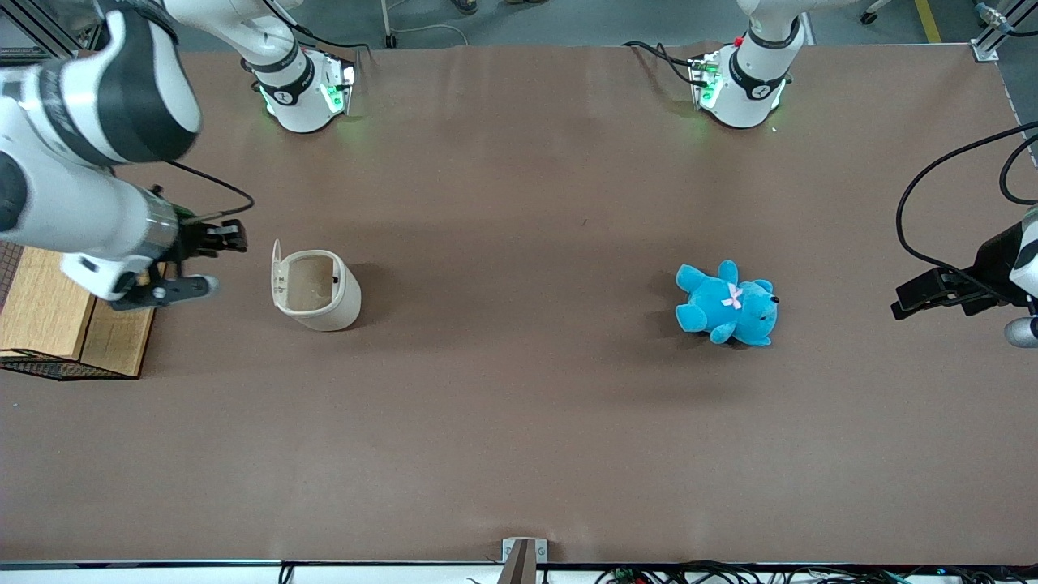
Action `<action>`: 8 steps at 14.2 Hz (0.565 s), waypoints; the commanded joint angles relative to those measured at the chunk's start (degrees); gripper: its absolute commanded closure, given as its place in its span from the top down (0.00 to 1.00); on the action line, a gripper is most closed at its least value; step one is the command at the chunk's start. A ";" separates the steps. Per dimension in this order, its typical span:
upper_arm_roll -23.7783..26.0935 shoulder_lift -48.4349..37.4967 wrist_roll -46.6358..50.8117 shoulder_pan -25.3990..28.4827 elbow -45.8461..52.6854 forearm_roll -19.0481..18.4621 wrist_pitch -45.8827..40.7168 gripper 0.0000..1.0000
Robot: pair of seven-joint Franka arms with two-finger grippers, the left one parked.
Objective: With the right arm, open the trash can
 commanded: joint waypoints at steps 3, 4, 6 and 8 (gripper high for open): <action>-0.05 0.47 -0.57 -4.17 9.03 -1.31 1.02 1.00; -0.13 -0.66 -0.57 -4.35 9.22 -1.39 1.29 1.00; 0.04 -4.09 -0.66 -5.84 8.61 -0.96 2.52 1.00; 0.04 -6.20 -0.66 -6.20 8.34 -0.86 2.08 1.00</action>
